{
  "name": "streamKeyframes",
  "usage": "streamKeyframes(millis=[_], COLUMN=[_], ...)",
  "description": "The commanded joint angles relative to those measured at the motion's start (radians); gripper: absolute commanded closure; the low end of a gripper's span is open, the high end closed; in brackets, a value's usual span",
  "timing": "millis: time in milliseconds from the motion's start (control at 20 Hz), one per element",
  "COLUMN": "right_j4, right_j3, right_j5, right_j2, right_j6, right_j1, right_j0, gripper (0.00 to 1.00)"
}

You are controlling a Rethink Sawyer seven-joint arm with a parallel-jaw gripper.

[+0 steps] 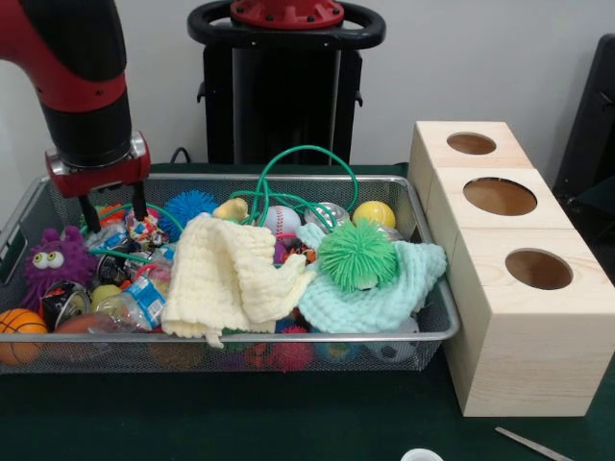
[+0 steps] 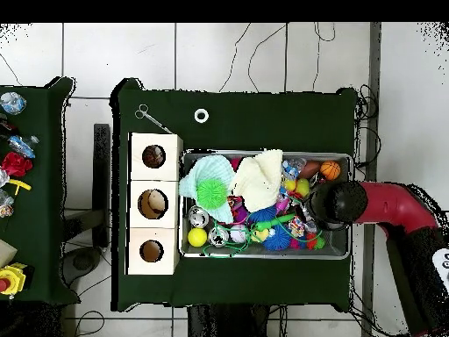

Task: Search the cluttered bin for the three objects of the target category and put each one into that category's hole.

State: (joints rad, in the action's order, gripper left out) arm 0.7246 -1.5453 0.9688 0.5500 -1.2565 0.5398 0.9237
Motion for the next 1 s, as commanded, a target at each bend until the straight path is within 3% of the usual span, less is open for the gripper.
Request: streamKeyframes(millis=[50, 350, 600, 750, 1000], right_j4=[0.028, 0.071, 0.132, 0.178, 0.229], right_j3=[-0.113, -0.123, -0.110, -0.074, -0.039], right_j5=[-0.024, -0.033, -0.090, -0.060, -0.045], right_j2=[0.082, 0.047, 0.013, -0.006, -0.016], right_j6=[0.237, 0.252, 0.259, 0.299, 0.274], right_j1=[0.017, -0.007, -0.089, -0.145, -0.186], right_j0=[-0.029, 0.011, 0.043, 0.043, 0.029], gripper=[0.00, 0.00, 0.00, 0.00, 0.00])
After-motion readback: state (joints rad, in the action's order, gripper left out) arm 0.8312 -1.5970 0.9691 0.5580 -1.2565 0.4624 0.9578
